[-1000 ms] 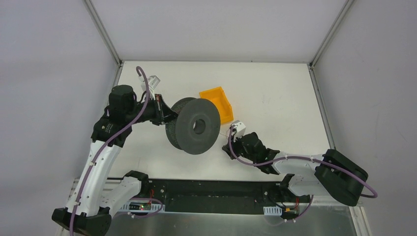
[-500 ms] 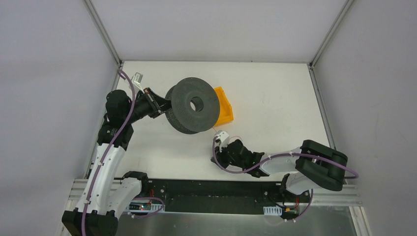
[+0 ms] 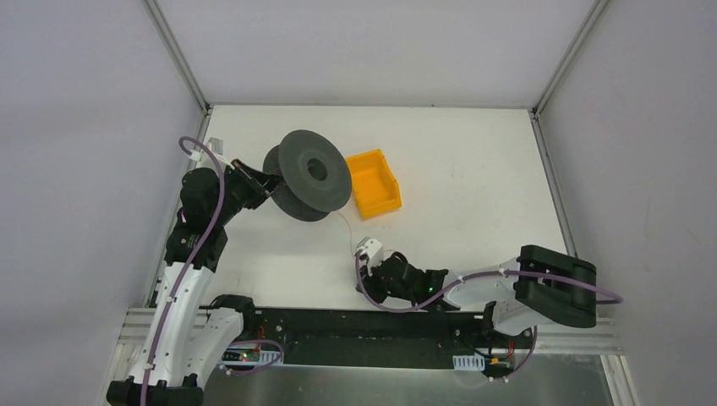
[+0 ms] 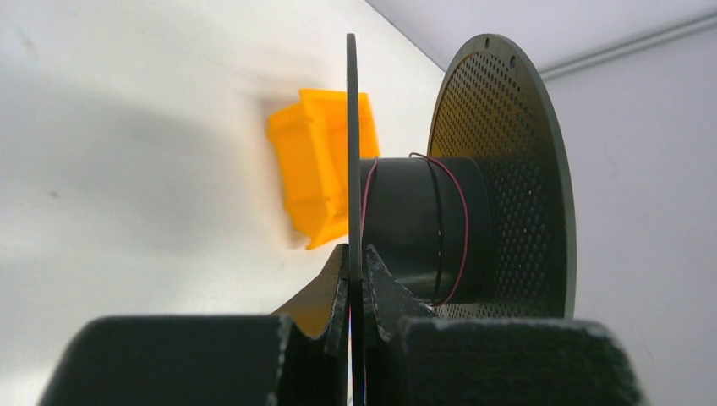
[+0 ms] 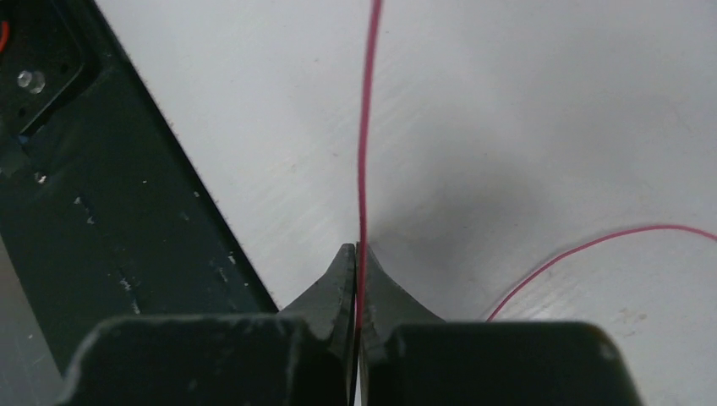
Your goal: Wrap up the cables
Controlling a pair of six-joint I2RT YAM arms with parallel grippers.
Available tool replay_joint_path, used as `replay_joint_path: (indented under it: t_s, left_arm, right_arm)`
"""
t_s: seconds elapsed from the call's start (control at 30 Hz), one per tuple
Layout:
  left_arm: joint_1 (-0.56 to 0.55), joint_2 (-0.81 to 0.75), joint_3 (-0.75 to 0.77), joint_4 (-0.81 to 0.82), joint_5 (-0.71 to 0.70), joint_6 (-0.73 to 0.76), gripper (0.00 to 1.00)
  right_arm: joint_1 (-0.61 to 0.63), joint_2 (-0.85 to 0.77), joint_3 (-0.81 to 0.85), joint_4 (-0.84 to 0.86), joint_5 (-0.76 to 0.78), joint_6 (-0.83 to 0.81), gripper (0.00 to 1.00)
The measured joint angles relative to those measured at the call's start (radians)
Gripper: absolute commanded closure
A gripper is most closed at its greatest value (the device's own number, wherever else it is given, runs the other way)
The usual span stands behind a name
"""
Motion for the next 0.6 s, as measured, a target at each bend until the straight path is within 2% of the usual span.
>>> replay_joint_path:
  t_s: [0.2, 0.47, 0.6]
  left_arm:
    - [0.0, -0.014, 0.003, -0.075, -0.139, 0.089, 1.0]
    - [0.0, -0.014, 0.005, -0.174, -0.276, 0.316, 1.0]
    - [0.0, -0.003, 0.005, -0.198, -0.291, 0.411, 1.0]
  right_arm:
    - [0.093, -0.064, 0.117, -0.192, 0.049, -0.045, 1.0]
    - [0.124, -0.09, 0.399, -0.444, 0.072, -0.18, 1.0]
    - [0.124, -0.066, 0.566, -0.545, 0.084, -0.278, 1.0]
